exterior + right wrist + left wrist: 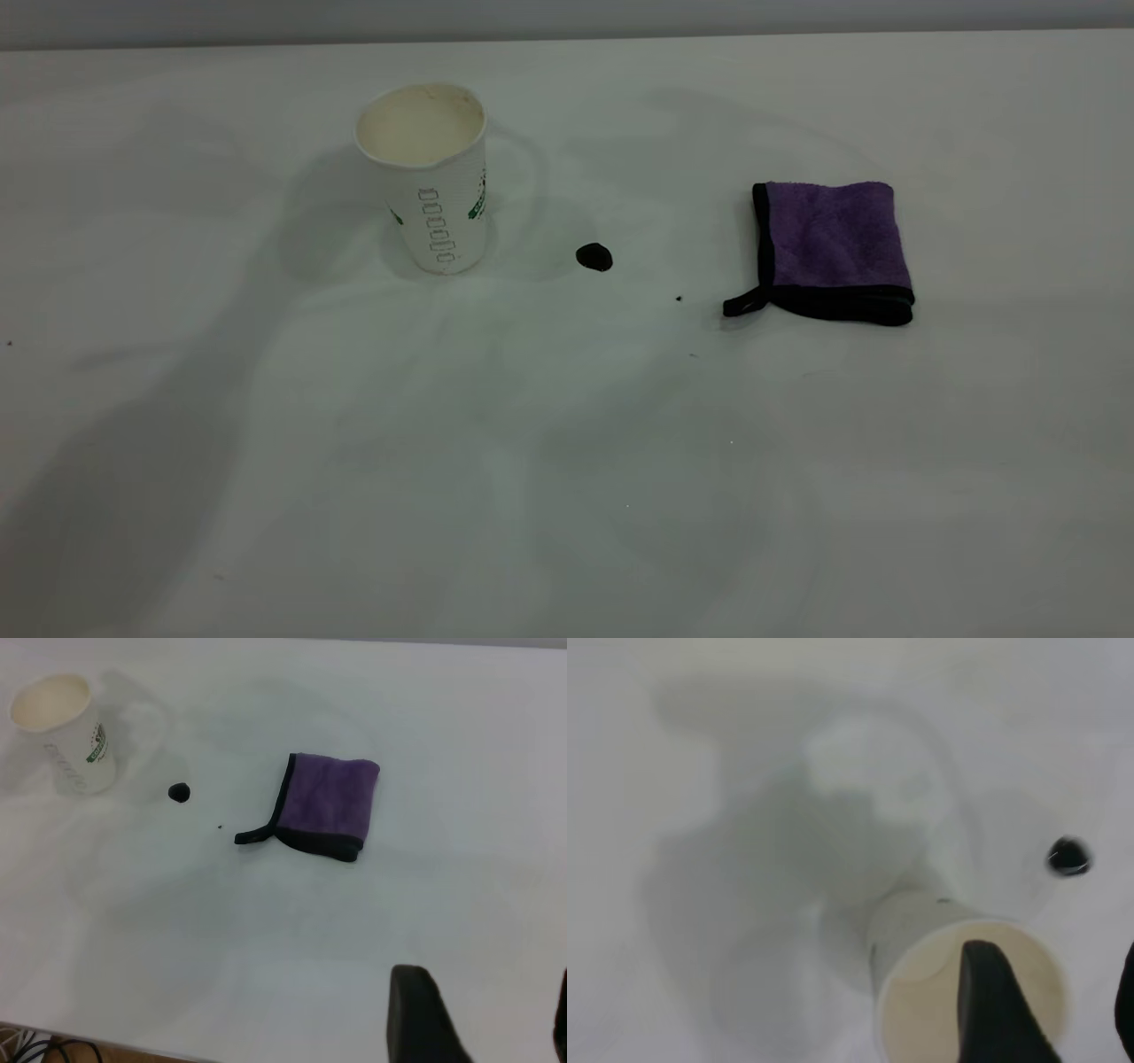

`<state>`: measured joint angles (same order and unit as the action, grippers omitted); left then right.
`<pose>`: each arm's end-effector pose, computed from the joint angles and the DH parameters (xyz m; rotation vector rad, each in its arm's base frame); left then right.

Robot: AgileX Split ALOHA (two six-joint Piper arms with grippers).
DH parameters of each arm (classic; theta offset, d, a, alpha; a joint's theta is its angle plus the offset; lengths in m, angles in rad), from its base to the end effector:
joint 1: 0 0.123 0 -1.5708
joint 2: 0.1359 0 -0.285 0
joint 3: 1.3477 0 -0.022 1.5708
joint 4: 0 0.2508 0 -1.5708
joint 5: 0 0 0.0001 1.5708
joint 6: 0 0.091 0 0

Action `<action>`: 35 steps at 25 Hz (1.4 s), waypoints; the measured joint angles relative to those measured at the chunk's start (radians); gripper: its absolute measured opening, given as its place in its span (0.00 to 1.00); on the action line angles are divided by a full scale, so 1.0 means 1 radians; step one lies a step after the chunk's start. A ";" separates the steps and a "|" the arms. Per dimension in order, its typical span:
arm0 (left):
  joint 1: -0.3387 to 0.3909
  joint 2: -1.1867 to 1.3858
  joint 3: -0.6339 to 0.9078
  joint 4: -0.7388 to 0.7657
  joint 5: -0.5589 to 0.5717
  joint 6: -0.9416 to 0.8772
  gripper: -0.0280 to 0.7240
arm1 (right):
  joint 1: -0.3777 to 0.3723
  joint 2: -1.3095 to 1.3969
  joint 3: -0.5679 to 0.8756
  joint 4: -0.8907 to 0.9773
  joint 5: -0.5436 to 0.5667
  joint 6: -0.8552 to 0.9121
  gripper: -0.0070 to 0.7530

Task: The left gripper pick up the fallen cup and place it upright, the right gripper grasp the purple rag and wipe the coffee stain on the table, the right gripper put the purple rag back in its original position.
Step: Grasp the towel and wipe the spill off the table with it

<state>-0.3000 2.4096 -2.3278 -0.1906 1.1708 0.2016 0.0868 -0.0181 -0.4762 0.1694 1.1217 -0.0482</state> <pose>0.4943 -0.1695 0.2242 0.6274 2.6597 -0.2888 -0.0094 0.0131 0.2667 -0.1557 2.1009 0.2281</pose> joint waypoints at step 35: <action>-0.075 -1.664 1.722 0.153 -0.004 -0.143 0.66 | 0.000 -0.001 0.000 0.000 0.000 0.001 0.54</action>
<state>-0.3748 0.7453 -0.6060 -0.0377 1.1664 0.0588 0.0868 -0.0188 -0.4762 0.1694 1.1217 -0.0475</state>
